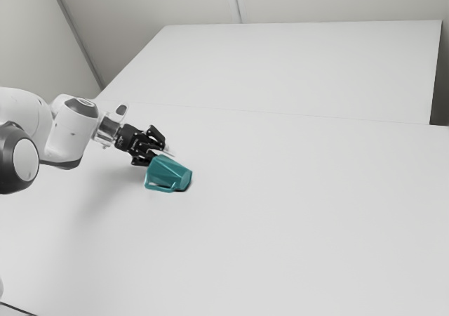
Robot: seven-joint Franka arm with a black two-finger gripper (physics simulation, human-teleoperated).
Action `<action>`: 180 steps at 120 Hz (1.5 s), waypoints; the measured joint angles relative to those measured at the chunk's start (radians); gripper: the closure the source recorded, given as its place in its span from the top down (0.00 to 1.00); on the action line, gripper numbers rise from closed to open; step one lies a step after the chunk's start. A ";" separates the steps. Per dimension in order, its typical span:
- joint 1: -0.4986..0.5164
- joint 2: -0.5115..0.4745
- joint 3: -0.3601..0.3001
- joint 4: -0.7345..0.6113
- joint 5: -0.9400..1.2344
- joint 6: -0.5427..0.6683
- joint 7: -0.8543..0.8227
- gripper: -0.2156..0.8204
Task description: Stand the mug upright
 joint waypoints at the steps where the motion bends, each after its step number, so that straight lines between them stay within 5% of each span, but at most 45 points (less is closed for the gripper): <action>1: 0.000 0.000 0.000 0.000 -0.001 0.000 0.001 0.25; 34: 0.001 -0.006 -0.005 0.000 -0.016 -0.008 0.025 0.08; 116: -0.067 -0.111 -0.006 0.003 0.096 -0.016 0.044 0.03; 180: -0.300 -0.135 0.010 0.015 0.541 0.248 -0.034 0.03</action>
